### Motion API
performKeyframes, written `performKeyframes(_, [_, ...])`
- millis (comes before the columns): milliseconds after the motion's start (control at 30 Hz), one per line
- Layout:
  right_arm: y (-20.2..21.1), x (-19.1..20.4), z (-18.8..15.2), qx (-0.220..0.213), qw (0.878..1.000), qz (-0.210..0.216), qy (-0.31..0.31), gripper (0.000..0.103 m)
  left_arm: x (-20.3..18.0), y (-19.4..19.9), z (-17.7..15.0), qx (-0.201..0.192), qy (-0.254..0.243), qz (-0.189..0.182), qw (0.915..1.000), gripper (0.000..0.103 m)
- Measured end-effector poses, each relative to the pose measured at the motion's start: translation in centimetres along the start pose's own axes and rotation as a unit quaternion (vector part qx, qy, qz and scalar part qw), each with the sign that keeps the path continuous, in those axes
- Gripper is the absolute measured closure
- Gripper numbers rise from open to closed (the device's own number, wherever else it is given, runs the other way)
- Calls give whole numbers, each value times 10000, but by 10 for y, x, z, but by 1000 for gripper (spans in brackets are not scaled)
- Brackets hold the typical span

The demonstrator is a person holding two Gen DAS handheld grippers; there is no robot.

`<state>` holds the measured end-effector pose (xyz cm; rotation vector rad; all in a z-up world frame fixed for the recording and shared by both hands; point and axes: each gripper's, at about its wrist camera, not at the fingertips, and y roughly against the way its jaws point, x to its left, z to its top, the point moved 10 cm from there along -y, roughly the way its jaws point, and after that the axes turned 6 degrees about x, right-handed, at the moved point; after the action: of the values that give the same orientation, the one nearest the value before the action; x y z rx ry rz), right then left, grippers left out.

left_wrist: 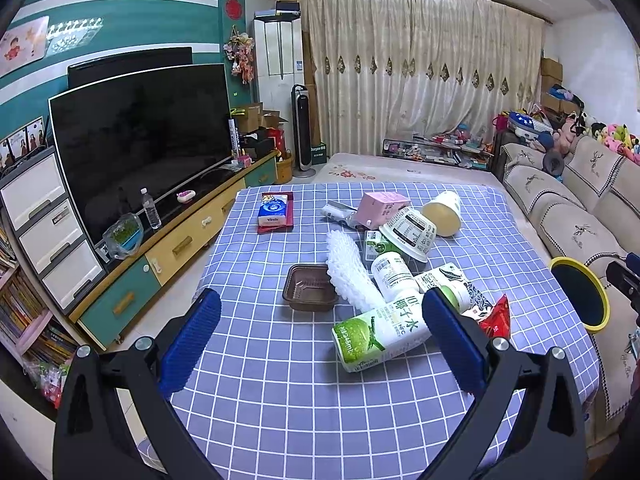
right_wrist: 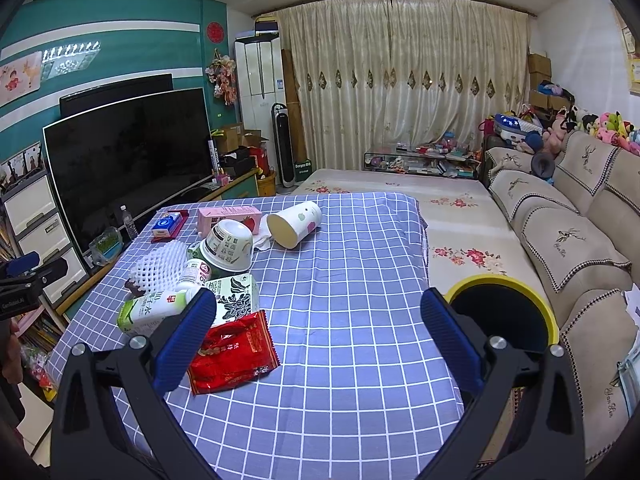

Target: Collect trash

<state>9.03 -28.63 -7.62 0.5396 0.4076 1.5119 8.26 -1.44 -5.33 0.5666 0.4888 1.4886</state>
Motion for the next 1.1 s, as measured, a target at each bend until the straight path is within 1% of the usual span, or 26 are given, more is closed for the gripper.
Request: performKeyframes(1100, [-2,-2,0,30,10000,10,-41,6,-6,-4,-3,57,-97,-38,9999,4])
